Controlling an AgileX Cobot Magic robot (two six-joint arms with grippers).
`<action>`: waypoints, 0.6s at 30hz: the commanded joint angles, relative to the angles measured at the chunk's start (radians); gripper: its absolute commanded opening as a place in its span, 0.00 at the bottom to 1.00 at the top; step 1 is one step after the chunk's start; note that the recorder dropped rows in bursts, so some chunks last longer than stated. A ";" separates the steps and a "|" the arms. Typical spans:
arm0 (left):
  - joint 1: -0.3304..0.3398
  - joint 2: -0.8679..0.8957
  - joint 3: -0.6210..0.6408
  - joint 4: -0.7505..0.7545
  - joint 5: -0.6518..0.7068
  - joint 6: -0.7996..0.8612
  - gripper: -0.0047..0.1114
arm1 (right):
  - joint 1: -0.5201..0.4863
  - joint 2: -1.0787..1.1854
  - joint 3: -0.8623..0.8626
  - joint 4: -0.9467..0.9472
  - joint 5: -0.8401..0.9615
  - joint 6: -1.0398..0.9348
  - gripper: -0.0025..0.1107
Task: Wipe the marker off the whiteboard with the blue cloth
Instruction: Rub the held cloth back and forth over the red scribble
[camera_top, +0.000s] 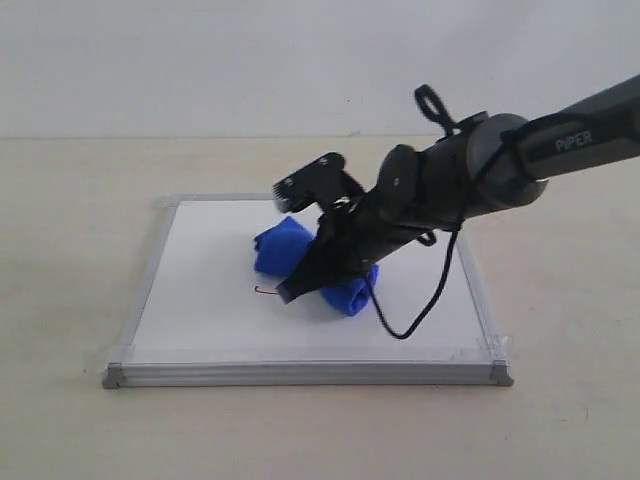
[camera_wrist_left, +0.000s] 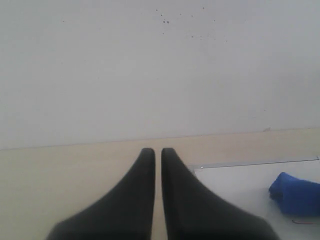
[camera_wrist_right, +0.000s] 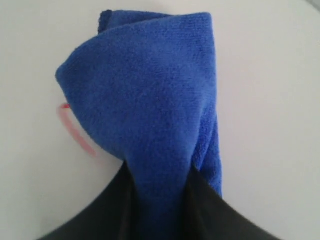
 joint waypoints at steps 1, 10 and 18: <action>-0.003 0.003 -0.003 -0.006 -0.001 -0.009 0.08 | 0.137 0.019 -0.005 -0.001 0.160 -0.050 0.02; -0.003 0.003 -0.003 -0.006 -0.001 -0.009 0.08 | 0.103 0.031 -0.090 -0.199 0.088 0.104 0.02; -0.003 0.003 -0.003 -0.006 -0.001 -0.009 0.08 | -0.019 0.120 -0.215 -0.284 0.123 0.286 0.02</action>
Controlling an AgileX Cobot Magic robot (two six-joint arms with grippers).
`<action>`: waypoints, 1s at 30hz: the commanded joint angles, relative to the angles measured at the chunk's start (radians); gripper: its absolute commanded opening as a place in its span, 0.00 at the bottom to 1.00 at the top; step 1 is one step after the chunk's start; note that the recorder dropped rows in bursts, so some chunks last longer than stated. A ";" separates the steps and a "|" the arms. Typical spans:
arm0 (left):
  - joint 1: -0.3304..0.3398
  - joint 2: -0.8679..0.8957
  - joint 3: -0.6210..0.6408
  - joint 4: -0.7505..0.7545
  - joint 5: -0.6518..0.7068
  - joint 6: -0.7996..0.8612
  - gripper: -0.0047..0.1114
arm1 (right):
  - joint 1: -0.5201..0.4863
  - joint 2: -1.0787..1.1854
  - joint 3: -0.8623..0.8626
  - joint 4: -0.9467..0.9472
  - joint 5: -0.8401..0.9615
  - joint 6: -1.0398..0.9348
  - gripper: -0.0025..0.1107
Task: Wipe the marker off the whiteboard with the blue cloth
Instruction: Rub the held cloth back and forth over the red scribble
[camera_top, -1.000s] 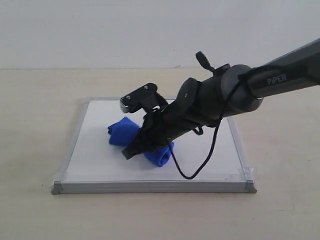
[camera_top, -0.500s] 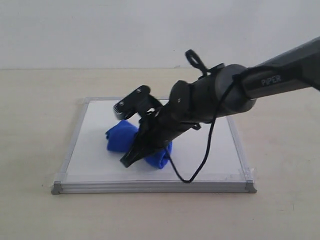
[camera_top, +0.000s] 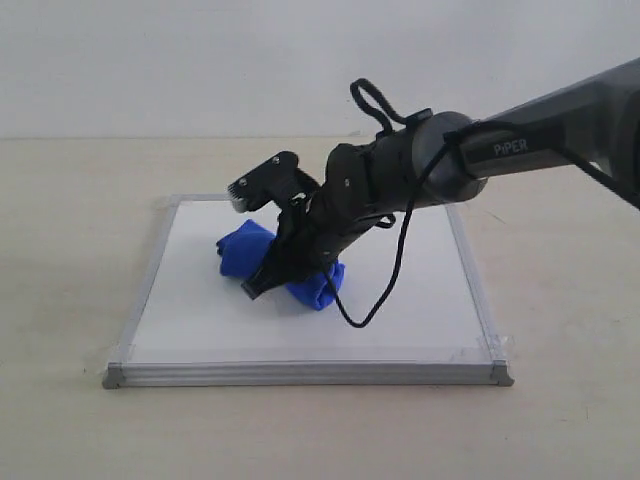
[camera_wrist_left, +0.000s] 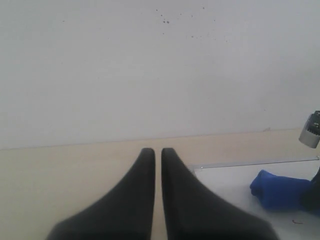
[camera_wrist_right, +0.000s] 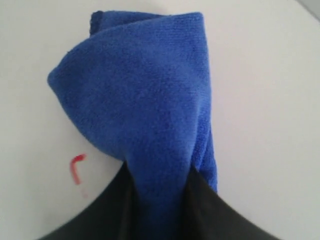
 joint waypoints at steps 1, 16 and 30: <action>-0.003 0.003 -0.003 -0.006 -0.001 -0.009 0.08 | -0.035 0.043 -0.044 -0.042 0.023 0.059 0.02; -0.003 0.003 -0.003 -0.006 -0.001 -0.009 0.08 | 0.242 0.061 -0.068 -0.031 0.221 -0.083 0.02; -0.003 0.003 -0.003 -0.006 -0.001 -0.009 0.08 | -0.047 0.061 -0.081 -0.459 0.127 0.431 0.02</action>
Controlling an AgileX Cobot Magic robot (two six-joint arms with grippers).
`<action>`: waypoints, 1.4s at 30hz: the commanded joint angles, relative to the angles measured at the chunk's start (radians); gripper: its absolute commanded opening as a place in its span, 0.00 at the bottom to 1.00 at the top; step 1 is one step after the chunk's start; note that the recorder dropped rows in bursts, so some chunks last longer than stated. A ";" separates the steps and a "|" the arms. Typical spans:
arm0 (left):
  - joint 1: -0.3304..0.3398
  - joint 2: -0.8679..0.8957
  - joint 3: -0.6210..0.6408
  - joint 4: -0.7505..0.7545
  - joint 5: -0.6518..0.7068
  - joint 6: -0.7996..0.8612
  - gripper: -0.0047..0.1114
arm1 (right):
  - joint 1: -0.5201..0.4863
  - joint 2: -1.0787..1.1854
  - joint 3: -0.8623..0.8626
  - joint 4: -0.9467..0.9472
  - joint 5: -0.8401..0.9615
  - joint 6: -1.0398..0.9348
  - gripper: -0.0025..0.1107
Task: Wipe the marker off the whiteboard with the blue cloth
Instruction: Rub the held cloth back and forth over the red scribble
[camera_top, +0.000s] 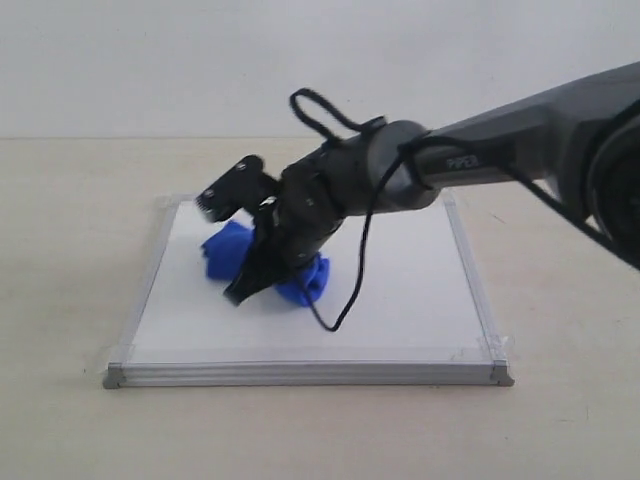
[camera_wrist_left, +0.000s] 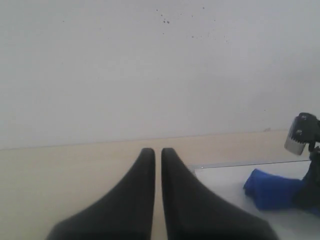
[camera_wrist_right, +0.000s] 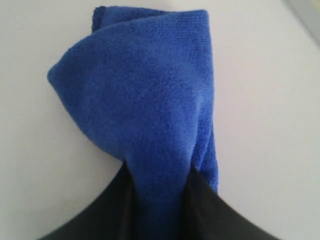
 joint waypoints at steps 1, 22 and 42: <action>-0.003 0.003 -0.003 -0.006 -0.001 -0.009 0.08 | -0.117 0.020 0.010 -0.099 0.071 0.139 0.02; -0.003 0.003 -0.003 -0.006 -0.001 -0.009 0.08 | 0.127 0.020 0.010 0.051 0.173 -0.148 0.02; -0.003 0.003 -0.003 -0.006 -0.001 -0.009 0.08 | 0.071 0.018 0.012 0.385 0.226 -0.354 0.02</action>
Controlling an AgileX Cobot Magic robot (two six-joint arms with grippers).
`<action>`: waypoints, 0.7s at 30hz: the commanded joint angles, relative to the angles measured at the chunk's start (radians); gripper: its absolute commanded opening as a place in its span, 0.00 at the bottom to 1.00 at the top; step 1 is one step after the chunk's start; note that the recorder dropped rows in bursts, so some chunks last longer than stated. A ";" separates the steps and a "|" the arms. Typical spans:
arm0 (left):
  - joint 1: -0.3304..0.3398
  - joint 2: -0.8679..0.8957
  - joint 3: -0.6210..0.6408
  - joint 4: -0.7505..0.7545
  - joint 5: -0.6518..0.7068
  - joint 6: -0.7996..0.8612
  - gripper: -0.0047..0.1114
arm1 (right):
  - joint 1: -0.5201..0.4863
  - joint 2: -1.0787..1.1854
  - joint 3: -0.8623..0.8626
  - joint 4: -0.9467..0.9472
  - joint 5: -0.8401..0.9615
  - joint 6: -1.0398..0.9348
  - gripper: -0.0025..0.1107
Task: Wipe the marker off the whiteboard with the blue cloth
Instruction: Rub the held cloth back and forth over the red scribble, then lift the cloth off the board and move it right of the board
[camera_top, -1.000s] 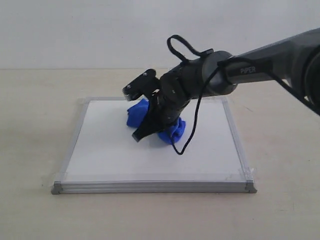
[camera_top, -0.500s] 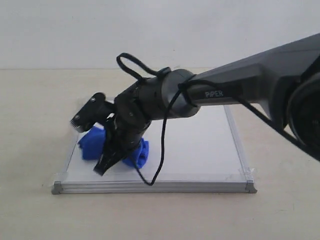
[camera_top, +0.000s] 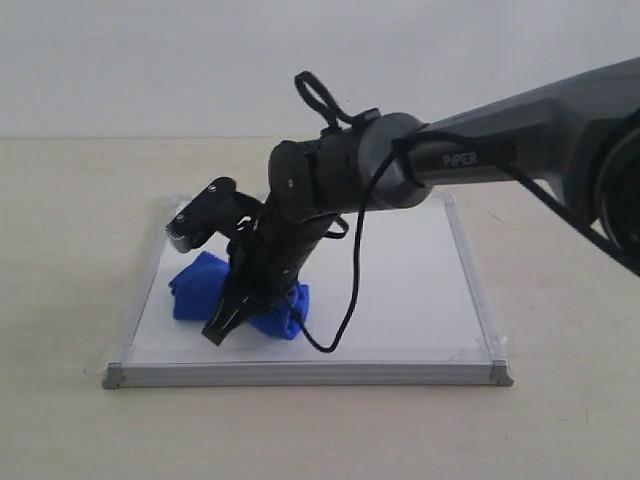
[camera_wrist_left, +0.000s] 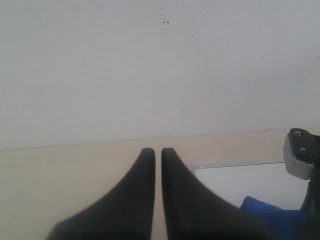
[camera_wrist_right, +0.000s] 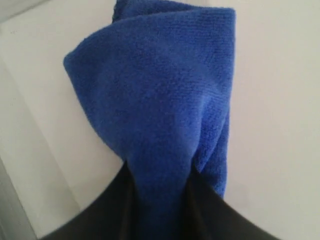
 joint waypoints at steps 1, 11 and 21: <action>-0.003 0.003 -0.003 -0.006 -0.001 -0.009 0.08 | -0.018 0.031 0.020 -0.076 0.048 0.175 0.02; -0.003 0.003 -0.003 -0.006 -0.001 -0.009 0.08 | -0.187 -0.154 0.058 -0.570 0.105 0.665 0.02; -0.003 0.003 -0.003 -0.006 -0.001 -0.009 0.08 | -0.437 -0.447 0.404 -0.824 0.084 1.206 0.02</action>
